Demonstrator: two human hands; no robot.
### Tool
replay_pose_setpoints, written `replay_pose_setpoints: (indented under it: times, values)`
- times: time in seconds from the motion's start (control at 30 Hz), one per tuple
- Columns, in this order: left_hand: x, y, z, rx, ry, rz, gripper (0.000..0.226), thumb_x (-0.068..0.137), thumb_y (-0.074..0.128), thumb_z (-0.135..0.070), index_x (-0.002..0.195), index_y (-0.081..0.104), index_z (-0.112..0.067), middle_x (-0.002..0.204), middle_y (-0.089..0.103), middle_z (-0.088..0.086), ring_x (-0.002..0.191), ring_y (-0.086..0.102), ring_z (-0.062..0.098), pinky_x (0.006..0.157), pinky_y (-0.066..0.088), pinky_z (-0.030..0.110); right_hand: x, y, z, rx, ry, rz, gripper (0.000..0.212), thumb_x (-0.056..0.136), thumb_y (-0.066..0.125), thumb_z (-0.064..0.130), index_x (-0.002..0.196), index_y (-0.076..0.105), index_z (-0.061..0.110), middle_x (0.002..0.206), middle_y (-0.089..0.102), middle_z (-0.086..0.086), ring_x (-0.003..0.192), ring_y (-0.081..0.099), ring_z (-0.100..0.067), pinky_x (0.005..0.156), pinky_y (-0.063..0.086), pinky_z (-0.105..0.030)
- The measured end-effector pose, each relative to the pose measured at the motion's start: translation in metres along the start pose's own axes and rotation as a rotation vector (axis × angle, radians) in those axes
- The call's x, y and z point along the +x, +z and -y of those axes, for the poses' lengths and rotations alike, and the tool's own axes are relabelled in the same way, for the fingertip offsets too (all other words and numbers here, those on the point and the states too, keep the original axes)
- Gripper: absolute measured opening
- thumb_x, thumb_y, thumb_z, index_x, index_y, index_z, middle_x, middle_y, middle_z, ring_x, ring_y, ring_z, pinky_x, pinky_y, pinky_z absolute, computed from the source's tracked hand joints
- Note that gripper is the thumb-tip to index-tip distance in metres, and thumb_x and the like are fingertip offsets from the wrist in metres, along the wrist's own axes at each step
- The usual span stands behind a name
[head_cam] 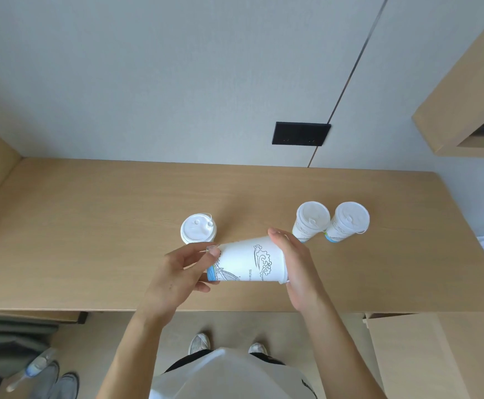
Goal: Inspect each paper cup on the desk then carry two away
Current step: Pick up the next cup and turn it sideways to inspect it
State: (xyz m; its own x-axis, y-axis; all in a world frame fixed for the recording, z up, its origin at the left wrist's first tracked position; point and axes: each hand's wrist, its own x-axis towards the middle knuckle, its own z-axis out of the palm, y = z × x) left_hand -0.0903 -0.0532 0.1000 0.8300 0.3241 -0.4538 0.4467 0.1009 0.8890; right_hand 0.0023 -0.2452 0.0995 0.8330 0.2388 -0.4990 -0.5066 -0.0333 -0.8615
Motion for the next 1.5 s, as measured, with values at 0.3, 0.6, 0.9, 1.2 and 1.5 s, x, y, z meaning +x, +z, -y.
replay_pose_setpoints:
  times: [0.3,0.6,0.9,1.2,1.5]
  values:
    - [0.004,-0.017,-0.003,-0.036,0.023,0.0,0.027,0.093,0.074,-0.036,0.118,0.072,-0.026,0.106,0.08,0.002,0.075,0.076,0.029,0.068,0.056,0.035,-0.002,0.013,0.0,0.015,-0.002,0.016,0.035,0.06,0.072,0.067,0.091,0.078,0.051,0.098,0.074,0.032,0.127,0.061,-0.01,0.117,0.042,-0.047]
    - [0.006,-0.022,-0.007,-0.087,0.047,-0.017,0.035,0.088,0.076,-0.046,0.115,0.074,-0.024,0.102,0.08,0.004,0.072,0.075,0.024,0.068,0.056,0.034,-0.007,0.022,0.003,0.032,0.003,-0.023,0.045,0.057,0.071,0.068,0.096,0.077,0.046,0.111,0.07,0.02,0.127,0.062,-0.015,0.097,0.048,-0.039]
    - [0.008,-0.028,-0.007,-0.094,0.046,0.002,0.038,0.088,0.074,-0.05,0.116,0.075,-0.023,0.104,0.08,0.004,0.075,0.074,0.025,0.076,0.058,0.036,-0.005,0.029,0.004,0.038,0.006,-0.057,0.055,0.055,0.071,0.07,0.104,0.076,0.044,0.12,0.069,0.02,0.132,0.056,-0.012,0.109,0.045,-0.044]
    - [0.012,-0.026,-0.009,-0.024,0.063,-0.007,0.026,0.095,0.067,-0.044,0.113,0.075,-0.026,0.102,0.078,0.001,0.068,0.073,0.025,0.071,0.056,0.035,-0.003,0.028,0.004,0.069,-0.007,-0.055,0.052,0.059,0.071,0.064,0.106,0.076,0.041,0.104,0.072,0.03,0.126,0.058,-0.004,0.115,0.041,-0.043]
    - [0.012,-0.023,-0.012,-0.025,0.072,0.025,0.023,0.098,0.065,-0.042,0.112,0.077,-0.028,0.103,0.078,0.0,0.068,0.072,0.024,0.067,0.054,0.032,-0.003,0.022,0.005,0.111,-0.022,-0.068,0.055,0.06,0.073,0.064,0.11,0.074,0.041,0.109,0.072,0.031,0.13,0.056,-0.005,0.115,0.042,-0.045]
